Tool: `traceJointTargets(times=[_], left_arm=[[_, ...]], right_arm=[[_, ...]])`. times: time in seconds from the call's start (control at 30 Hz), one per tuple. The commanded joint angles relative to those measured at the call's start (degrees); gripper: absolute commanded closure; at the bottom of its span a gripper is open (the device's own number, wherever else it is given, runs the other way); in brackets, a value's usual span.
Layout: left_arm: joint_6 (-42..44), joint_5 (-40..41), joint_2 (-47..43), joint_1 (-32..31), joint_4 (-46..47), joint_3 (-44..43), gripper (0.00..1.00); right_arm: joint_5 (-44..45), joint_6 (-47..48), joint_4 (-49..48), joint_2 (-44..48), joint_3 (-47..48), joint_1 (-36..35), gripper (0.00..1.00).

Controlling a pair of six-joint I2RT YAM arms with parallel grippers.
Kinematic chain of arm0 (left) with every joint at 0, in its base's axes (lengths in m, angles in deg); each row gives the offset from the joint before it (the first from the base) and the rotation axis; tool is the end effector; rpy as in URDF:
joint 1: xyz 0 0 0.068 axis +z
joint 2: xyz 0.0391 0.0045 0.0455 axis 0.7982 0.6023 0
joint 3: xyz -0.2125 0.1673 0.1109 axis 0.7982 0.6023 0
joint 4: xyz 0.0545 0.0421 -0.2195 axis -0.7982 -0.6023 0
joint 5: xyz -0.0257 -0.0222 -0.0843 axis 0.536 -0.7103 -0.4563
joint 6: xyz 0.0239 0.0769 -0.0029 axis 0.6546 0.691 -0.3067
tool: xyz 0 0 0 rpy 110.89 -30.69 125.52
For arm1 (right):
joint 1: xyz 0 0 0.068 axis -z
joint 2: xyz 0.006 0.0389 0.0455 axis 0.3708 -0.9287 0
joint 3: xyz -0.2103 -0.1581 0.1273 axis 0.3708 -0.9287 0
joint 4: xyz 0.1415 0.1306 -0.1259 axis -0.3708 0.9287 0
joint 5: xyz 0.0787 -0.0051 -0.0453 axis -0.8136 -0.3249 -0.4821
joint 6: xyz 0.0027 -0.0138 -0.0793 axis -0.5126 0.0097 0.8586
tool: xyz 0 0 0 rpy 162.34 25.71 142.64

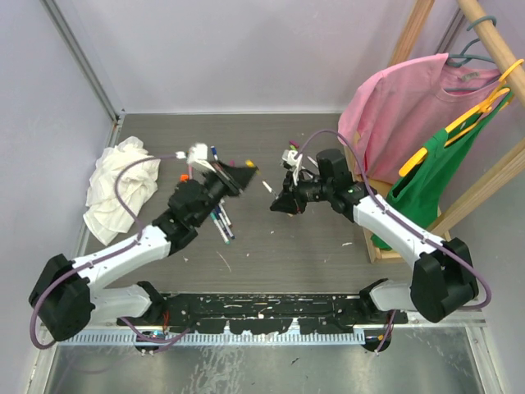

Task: Open the pen caps
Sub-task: Open the pen cap from the pen, then place the pen at the center of the board.

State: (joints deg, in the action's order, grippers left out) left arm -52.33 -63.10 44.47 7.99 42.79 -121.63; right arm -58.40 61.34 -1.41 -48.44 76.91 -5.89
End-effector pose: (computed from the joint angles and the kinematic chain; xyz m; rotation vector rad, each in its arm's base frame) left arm 0.1953 -0.1835 0.3333 -0.1533 1.6432 -1.1936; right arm 0.2145 0.1698 0.2999 -1.1143 1.7723 1.0543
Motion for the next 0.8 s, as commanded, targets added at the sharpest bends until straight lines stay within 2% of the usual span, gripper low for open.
traceJointTargets(times=[0.0,0.2,0.43,0.6,0.77], left_arm=[[2.89,12.60,-4.74,9.92,6.50,-7.52,1.00],[0.14,10.96,-7.09,14.32,3.65,-6.44,1.00],[-0.99,5.06,-11.43,14.52,3.71,3.52,1.00],[-3.86,0.79,-14.00,14.56,5.85,12.81,1.00],[-5.90,-1.21,-16.00,14.55,5.81,18.05,1.00]], right_arm=[[-0.66,1.54,6.55,-1.42,-0.36,-0.22,0.99],[2.01,2.27,6.69,-1.55,-0.24,-0.20,0.99],[23.27,8.65,8.19,-7.33,1.09,-0.05,0.99],[33.56,9.38,9.51,-13.80,4.31,1.32,0.95],[33.71,8.19,11.16,-19.08,7.99,5.58,0.94]])
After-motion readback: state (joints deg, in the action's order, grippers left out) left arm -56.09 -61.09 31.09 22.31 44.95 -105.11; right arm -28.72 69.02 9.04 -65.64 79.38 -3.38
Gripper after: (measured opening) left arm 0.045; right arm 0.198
